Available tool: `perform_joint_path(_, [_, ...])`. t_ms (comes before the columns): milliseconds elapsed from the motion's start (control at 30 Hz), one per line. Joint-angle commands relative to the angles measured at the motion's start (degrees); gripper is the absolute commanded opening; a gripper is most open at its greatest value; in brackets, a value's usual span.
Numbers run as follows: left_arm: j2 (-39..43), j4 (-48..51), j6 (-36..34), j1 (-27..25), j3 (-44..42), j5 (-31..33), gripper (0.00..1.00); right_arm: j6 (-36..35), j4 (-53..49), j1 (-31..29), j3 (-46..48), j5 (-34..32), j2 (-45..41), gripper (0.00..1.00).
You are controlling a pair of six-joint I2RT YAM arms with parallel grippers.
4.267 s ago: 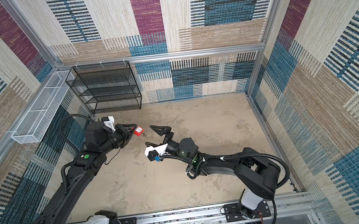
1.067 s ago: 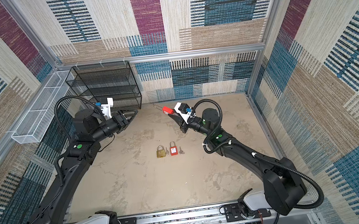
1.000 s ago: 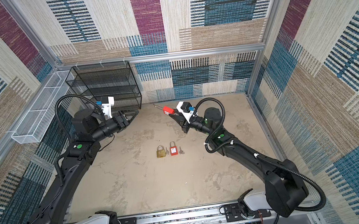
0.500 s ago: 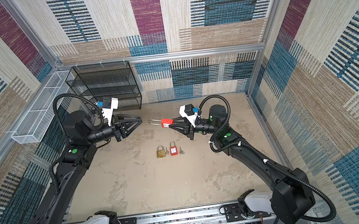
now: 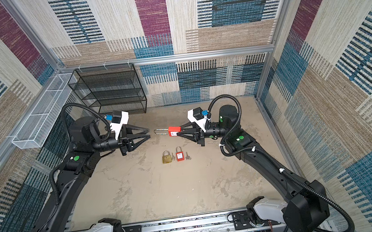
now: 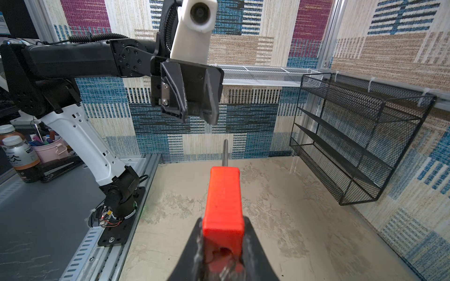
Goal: Lock with the key
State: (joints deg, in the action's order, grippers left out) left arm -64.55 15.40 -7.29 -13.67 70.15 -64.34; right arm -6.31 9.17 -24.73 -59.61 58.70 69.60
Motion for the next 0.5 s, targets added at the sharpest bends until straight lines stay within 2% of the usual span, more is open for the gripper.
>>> perform_joint_path(0, [-0.37, 2.01, -6.10, -0.71, 0.01, 0.62, 0.34, 1.11, 2.07, 0.20, 0.46, 1.68, -0.85, 0.09])
perform_joint_path(167, [-1.87, 2.01, -4.95, -1.48, -0.25, 1.19, 0.29, 1.48, 1.28, 0.56, 0.03, 2.67, -0.94, 0.09])
perform_joint_path(467, [-2.49, 1.74, -6.42, -2.32, -0.91, 2.22, 0.29, 1.33, -0.73, 1.18, -1.02, 5.47, -0.44, 0.09])
